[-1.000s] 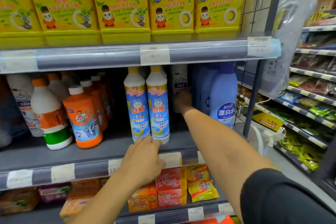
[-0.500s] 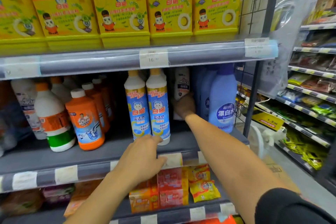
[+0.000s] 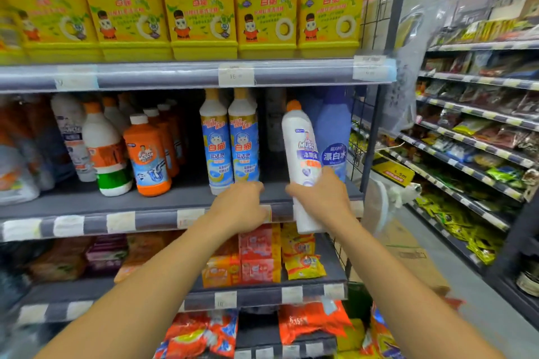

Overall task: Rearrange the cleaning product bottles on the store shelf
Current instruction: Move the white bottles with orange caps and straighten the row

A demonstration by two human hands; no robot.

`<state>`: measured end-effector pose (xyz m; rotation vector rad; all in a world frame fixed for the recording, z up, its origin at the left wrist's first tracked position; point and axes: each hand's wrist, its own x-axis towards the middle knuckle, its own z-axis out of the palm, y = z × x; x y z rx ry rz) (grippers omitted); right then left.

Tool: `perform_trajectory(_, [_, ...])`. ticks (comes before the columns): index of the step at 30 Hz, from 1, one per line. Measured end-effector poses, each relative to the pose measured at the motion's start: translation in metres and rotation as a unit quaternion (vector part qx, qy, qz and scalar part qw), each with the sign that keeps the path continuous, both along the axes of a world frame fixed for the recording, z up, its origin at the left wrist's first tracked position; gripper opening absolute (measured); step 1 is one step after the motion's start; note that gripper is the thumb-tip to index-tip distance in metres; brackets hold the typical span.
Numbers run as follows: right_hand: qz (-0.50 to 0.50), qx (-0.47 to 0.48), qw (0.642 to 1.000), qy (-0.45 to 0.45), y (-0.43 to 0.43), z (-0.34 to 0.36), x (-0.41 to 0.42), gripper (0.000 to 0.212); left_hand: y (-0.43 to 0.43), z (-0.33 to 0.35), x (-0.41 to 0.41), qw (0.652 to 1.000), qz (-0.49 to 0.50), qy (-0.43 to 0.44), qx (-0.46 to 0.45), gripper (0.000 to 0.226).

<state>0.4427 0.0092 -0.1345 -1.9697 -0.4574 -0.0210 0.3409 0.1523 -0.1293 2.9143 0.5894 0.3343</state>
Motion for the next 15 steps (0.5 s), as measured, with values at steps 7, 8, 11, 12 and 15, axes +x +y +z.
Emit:
perform_trajectory(7, [-0.011, 0.039, 0.999, -0.028, -0.083, -0.01, -0.073, 0.051, -0.025, 0.013, 0.061, 0.997, -0.012, -0.027, -0.073, 0.063])
perform_trajectory(8, [-0.012, 0.038, 0.999, -0.03, -0.088, -0.011, -0.078, 0.052, -0.024, 0.015, 0.07, 0.993, -0.003, -0.045, -0.111, 0.064])
perform_trajectory(11, [-0.016, 0.032, 0.999, -0.037, -0.096, -0.017, -0.083, 0.056, -0.016, 0.015, 0.098, 0.972, 0.043, -0.108, -0.206, 0.065])
perform_trajectory(12, [-0.018, 0.032, 0.999, -0.039, -0.096, -0.019, -0.082, 0.057, -0.014, 0.015, 0.106, 0.963, 0.065, -0.125, -0.229, 0.065])
perform_trajectory(15, [-0.031, 0.036, 0.998, -0.046, -0.094, -0.023, -0.078, 0.059, -0.01, 0.008, 0.129, 0.943, 0.117, -0.167, -0.264, 0.071])
